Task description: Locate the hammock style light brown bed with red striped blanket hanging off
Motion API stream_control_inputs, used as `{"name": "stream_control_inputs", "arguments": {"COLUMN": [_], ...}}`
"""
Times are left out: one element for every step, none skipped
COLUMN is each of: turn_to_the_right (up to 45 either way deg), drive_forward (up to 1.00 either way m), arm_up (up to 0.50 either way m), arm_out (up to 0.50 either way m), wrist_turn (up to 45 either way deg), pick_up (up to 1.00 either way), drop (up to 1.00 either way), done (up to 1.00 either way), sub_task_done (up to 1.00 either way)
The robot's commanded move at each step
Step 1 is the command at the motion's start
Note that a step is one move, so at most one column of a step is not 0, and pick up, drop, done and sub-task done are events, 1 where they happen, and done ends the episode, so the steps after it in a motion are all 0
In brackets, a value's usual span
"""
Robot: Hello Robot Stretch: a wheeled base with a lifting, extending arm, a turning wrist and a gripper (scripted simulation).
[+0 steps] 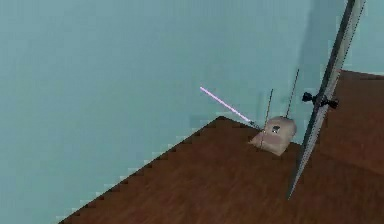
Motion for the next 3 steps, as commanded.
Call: {"name": "stream_control_inputs", "arguments": {"turn_to_the_right": [0.0, 45.0, 0.0], "drive_forward": [0.95, 0.0, 0.0], "arm_up": [0.0, 0.0, 0.0], "arm_out": [0.0, 0.0, 0.0], "wrist_turn": [0.0, 0.0, 0.0], "pick_up": [0.0, 0.0, 0.0], "drop": [0.0, 0.0, 0.0], "done": [0.0, 0.0, 1.0], "sub_task_done": [0.0, 0.0, 0.0]}}
